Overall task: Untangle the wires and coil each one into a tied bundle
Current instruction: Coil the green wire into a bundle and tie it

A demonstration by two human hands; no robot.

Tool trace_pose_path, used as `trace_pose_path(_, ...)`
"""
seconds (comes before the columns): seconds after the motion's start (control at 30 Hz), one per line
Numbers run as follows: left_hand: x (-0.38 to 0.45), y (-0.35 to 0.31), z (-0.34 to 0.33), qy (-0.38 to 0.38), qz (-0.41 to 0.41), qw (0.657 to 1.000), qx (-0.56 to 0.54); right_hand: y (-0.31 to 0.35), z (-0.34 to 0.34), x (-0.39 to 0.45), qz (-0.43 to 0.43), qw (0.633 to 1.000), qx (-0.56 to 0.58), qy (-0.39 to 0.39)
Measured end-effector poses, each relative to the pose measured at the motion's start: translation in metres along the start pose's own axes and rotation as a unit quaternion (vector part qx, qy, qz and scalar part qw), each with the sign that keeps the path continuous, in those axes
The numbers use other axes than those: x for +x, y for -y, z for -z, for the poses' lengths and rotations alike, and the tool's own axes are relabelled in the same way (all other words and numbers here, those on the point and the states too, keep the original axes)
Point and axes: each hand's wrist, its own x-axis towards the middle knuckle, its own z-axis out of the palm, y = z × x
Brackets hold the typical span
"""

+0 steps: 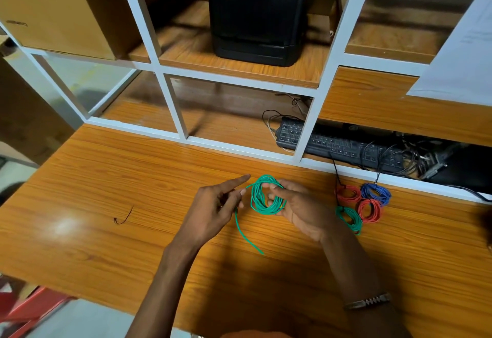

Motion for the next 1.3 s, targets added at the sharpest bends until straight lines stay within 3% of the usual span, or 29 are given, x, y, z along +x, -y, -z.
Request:
trace_pose_path(0.13,-0.005,0.003,0.006,0.057,0.027,0.996,-0.069,0.007,0.0,-0.005,-0.037,0.994,0.105,0.017)
trace_pose_path(0.23,-0.009,0.01,0.01,0.103,0.034,0.994,-0.016,0.012,0.0,-0.009,-0.059,0.992,0.104,0.031)
trace_pose_path(0.43,-0.02,0.018,0.017,0.164,0.054,0.983,0.069,0.011,0.01,-0.002,-0.07,0.993,0.095,-0.025)
trace_pose_path(0.57,-0.02,0.014,0.016,0.147,0.064,0.987,0.001,0.006,0.009,0.003,-0.058,0.994,0.085,-0.046)
trace_pose_path(0.73,-0.012,0.0,0.012,0.076,-0.058,0.979,0.182,-0.005,-0.005,0.008,-0.034,0.997,0.058,-0.042)
trace_pose_path(0.9,-0.006,-0.004,0.0,0.051,-0.075,0.968,0.234,-0.005,-0.024,0.002,-0.006,0.996,0.094,0.007)
trace_pose_path(1.2,-0.01,-0.002,-0.009,-0.026,-0.021,0.994,0.101,-0.007,-0.038,-0.002,0.019,0.993,0.108,0.052)
trace_pose_path(1.3,-0.011,-0.002,-0.01,-0.031,0.037,0.997,0.058,-0.008,-0.042,-0.003,0.02,0.994,0.089,0.062)
